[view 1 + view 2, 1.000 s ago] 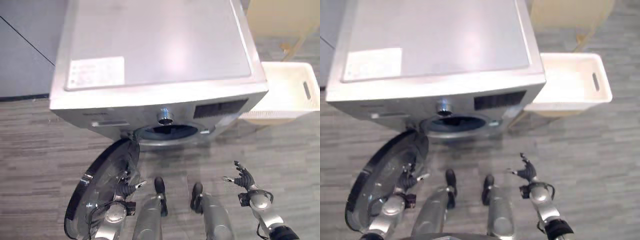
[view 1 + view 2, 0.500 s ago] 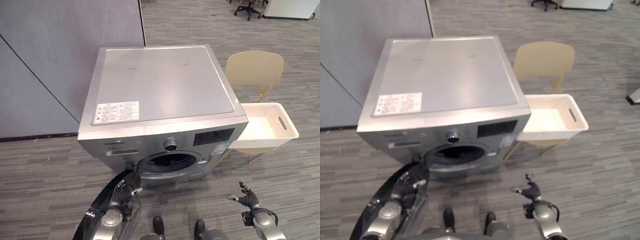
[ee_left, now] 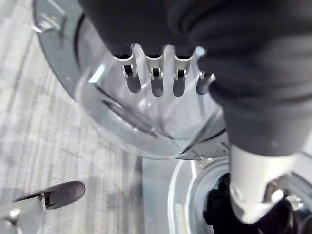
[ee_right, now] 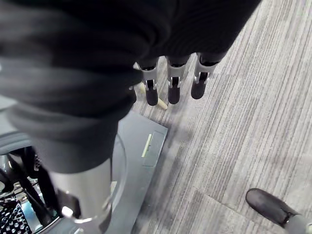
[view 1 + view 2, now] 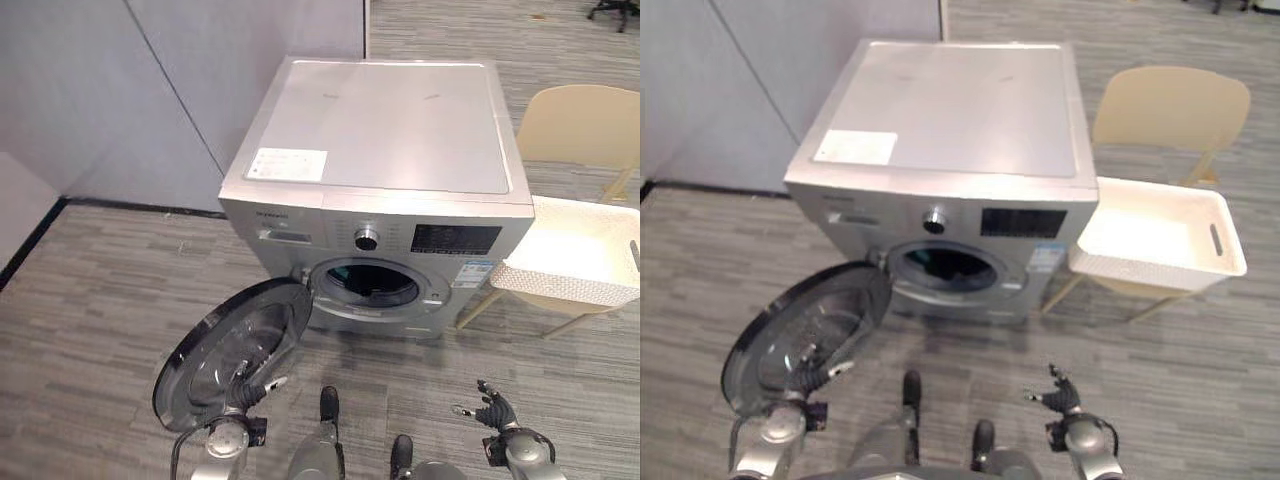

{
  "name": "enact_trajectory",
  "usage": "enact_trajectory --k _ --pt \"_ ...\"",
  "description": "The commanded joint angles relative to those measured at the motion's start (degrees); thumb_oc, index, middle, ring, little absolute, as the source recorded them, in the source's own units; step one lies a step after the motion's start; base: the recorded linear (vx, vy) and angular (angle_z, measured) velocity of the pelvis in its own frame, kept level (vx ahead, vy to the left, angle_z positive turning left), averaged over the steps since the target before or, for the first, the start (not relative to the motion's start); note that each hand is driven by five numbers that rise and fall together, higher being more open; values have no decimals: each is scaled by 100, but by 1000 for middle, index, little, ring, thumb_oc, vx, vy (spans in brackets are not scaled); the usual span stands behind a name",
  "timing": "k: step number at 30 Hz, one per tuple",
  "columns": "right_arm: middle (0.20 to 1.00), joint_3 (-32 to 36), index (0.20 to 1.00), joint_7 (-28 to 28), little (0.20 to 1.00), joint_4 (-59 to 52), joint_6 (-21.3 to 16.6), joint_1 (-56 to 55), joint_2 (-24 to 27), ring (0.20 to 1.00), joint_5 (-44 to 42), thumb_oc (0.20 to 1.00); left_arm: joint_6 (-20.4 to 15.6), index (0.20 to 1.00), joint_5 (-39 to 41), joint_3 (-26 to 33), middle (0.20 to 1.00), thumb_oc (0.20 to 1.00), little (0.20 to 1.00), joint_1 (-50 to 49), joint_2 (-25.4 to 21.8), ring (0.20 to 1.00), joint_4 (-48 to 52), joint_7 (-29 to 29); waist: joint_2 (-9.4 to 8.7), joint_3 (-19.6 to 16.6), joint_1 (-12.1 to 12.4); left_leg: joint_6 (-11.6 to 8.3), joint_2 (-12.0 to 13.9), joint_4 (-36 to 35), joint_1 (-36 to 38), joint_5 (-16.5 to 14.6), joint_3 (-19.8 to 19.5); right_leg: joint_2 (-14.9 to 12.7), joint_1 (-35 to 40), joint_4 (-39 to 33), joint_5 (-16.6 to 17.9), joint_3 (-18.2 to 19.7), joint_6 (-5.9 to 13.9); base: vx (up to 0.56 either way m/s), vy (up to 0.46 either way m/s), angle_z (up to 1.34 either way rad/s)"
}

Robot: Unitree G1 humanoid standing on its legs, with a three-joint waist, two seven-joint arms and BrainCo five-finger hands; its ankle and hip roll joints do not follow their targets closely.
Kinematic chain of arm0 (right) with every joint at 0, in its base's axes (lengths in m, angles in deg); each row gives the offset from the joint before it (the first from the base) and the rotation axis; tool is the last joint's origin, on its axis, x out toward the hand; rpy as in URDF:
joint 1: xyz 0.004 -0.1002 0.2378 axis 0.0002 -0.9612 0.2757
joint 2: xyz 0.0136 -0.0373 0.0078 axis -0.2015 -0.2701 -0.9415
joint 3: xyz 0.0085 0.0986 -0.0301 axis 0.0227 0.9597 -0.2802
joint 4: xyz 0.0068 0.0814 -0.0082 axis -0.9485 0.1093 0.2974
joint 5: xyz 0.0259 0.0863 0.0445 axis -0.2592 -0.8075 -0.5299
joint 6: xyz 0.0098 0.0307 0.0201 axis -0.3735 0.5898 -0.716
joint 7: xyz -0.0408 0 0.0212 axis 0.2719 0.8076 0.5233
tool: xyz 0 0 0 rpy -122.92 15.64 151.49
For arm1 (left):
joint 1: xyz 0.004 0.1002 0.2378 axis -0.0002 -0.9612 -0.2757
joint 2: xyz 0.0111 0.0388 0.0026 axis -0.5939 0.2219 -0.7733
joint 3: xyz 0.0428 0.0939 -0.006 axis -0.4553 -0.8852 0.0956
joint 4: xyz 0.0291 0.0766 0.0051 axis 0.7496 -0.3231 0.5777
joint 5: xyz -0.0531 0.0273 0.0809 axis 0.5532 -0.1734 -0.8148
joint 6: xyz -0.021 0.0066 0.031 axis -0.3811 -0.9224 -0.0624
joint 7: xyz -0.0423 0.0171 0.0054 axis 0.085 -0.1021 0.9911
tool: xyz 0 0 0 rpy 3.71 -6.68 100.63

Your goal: Grab the laundry basket,head to the washer,open it,put in the laundry and shut it.

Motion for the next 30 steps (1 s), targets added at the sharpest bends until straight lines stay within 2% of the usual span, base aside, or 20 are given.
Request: enact_trajectory --k 1,3,5,9,10,12,16,22,25,30 --pt "1000 231 1000 47 1000 -263 -184 125 103 1000 38 1000 -267 1000 -284 13 1000 1000 1000 309 -124 1000 387 -23 -160 -54 -120 320 -73 95 322 -534 77 -167 71 -50 -274 358 879 -43 86 44" --pt "1000 230 1000 28 1000 -245 -174 89 102 1000 85 1000 -266 1000 -415 -26 1000 1000 1000 316 -126 1000 509 27 -111 -163 -190 323 -48 -87 616 -574 97 -146 81 -135 -236 279 909 31 114 33" --pt "1000 259 1000 40 1000 -216 -180 104 101 1000 89 1000 -271 1000 -526 -53 1000 1000 1000 410 -149 1000 582 91 -95 -259 -220 294 -47 -413 764 -486 150 -143 112 -175 -209 227 936 63 113 27" --pt "1000 253 1000 -13 1000 -226 -202 5 83 1000 117 1000 -315 1000 -1126 -103 1000 1000 1000 708 -468 1000 795 269 -99 -477 -316 300 -144 -1083 1187 -411 196 -158 292 -319 -157 216 1023 112 109 15" --pt "1000 254 1000 -13 1000 -228 -202 4 80 1000 118 1000 -314 1000 -1129 -103 1000 1000 1000 708 -469 1000 796 270 -101 -467 -316 300 -146 -1093 1204 -408 195 -158 307 -324 -157 215 1024 91 128 9" --pt "1000 172 1000 -75 1000 -303 -239 -68 98 1000 211 1000 -337 1000 -1568 20 1000 1000 1000 1162 -878 1000 929 603 -117 -556 -386 317 -190 -1175 1388 -502 252 -212 398 -342 -115 279 1101 101 145 3" --pt "1000 115 1000 -120 1000 -384 -249 -144 123 1000 245 1000 -297 1000 -1724 166 1000 1000 1000 1525 -1157 1000 874 913 -148 -548 -420 342 -206 -1175 1437 -553 294 -254 381 -303 -75 327 1150 38 70 -11" --pt "1000 28 1000 -228 1000 -504 -225 -228 184 1000 320 1000 -24 1000 -2016 278 1000 1000 1000 1925 -1411 1000 -49 1257 -180 -527 -519 407 -237 -1175 1498 -631 475 -303 295 -282 35 502 1248 22 68 -17" --pt "1000 18 1000 -289 1000 -600 -186 -241 263 1000 341 1000 123 1000 -2179 237 1000 1000 1000 2026 -1619 1000 -697 1176 -187 -513 -566 429 -232 -1175 1505 -651 569 -314 234 -302 100 605 1292 15 58 -33" --pt "1000 -16 1000 -380 1000 -633 -128 -268 365 1000 408 1000 196 1000 -2068 204 1000 1000 1000 2121 -1682 1000 -1585 891 -197 -492 -608 455 -227 -1175 1454 -657 704 -303 89 -330 192 743 1334 -2 66 -34"
